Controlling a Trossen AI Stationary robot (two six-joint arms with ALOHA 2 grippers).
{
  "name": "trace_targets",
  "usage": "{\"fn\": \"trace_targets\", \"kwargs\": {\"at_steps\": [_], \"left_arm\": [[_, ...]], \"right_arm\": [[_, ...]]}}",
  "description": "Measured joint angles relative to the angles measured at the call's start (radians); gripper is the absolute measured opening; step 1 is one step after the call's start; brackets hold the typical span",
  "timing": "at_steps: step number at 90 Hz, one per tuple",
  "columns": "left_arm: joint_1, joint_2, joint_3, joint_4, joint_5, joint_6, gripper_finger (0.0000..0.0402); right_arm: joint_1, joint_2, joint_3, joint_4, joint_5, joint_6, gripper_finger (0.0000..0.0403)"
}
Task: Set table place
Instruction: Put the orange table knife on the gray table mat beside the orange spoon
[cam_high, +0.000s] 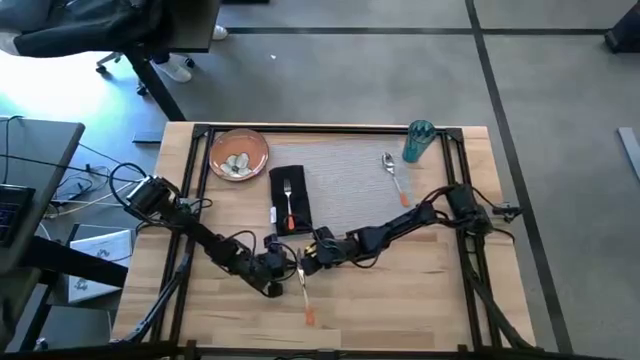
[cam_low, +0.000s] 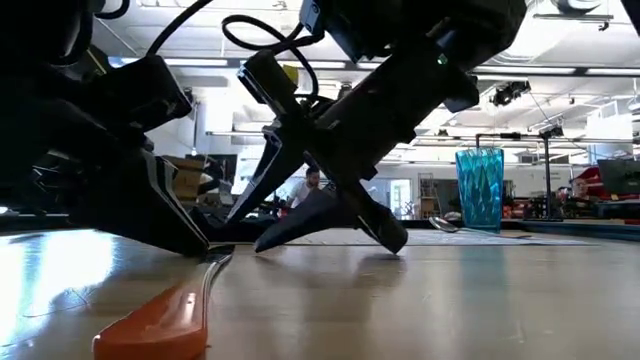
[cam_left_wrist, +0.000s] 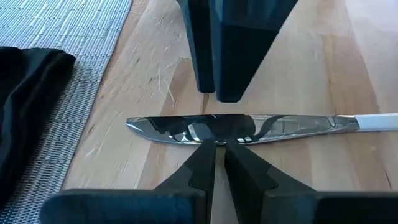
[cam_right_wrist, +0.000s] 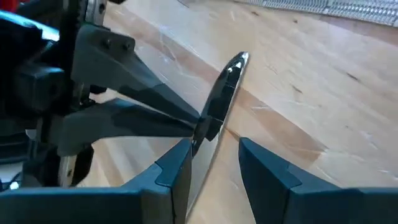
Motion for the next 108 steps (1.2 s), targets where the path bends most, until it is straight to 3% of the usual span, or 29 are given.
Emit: {"fn": "trace_targets", "kwargs": {"at_steps": [26,108], "left_arm": [[-0.001,-0.043,0.000,0.002,-0.004,0.009,0.0023],[0.018,-0.012,0.000,-0.005,0.011,0.010,0.0023]], "right_arm": [[0.003,0.003,-0.002,0.011,0.002,-0.002,0.0113],[0.027,0.006,-0.004,0.008,0.022,0.021,0.0113]]}}
